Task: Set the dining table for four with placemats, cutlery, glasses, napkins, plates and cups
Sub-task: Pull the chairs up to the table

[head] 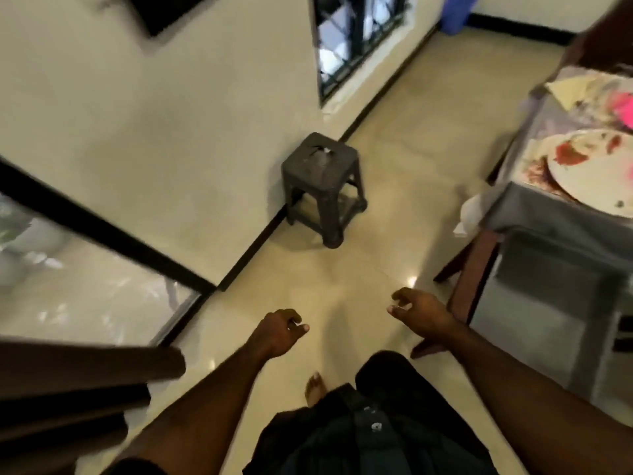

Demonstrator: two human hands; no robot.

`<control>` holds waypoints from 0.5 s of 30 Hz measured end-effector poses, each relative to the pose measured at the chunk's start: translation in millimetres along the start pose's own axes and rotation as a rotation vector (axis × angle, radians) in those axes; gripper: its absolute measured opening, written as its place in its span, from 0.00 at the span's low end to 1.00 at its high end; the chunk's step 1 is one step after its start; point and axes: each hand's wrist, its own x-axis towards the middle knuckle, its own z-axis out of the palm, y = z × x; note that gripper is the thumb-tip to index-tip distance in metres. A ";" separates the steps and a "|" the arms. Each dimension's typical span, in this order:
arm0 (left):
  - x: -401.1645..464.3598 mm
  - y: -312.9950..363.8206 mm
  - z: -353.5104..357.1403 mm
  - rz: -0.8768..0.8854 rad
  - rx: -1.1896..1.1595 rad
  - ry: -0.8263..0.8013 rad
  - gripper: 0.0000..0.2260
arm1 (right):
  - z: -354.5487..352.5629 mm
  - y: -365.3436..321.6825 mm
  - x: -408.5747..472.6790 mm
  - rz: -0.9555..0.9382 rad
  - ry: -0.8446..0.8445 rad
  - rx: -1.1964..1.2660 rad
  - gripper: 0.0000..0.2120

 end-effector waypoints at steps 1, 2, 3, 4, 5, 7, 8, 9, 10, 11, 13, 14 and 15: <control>19.1 19.6 -10.4 0.042 0.045 -0.029 0.18 | -6.1 4.6 0.6 0.030 0.049 0.067 0.37; 35.2 40.1 -18.2 0.083 0.075 -0.050 0.18 | -12.2 9.1 -0.4 0.073 0.074 0.134 0.36; 56.8 66.0 -26.1 0.135 0.118 -0.078 0.18 | -21.0 17.3 1.8 0.139 0.096 0.210 0.31; 73.7 90.0 -29.1 0.175 0.165 -0.111 0.19 | -27.8 28.2 4.9 0.201 0.107 0.279 0.26; 95.2 116.1 -29.8 0.222 0.219 -0.145 0.19 | -34.5 42.1 9.6 0.257 0.132 0.364 0.24; 126.6 157.2 -28.4 0.295 0.300 -0.195 0.20 | -42.4 63.2 15.0 0.346 0.184 0.541 0.23; 142.4 181.3 -24.9 0.327 0.344 -0.224 0.20 | -44.7 75.7 17.6 0.391 0.229 0.656 0.23; 155.2 200.5 -20.3 0.346 0.386 -0.248 0.20 | -45.7 86.9 20.8 0.434 0.279 0.754 0.22; 169.1 223.1 -14.4 0.373 0.445 -0.277 0.20 | -46.8 97.9 21.1 0.484 0.333 0.837 0.20; 179.7 242.0 -9.7 0.397 0.489 -0.299 0.20 | -48.3 105.1 21.1 0.512 0.383 0.860 0.19; 197.3 280.7 0.9 0.462 0.554 -0.351 0.20 | -55.1 118.5 16.5 0.525 0.451 0.816 0.18; 202.9 302.3 7.9 0.493 0.593 -0.378 0.20 | -60.7 126.9 14.1 0.543 0.460 0.787 0.18; 210.2 324.8 17.1 0.536 0.633 -0.403 0.20 | -67.6 136.3 11.4 0.569 0.459 0.777 0.18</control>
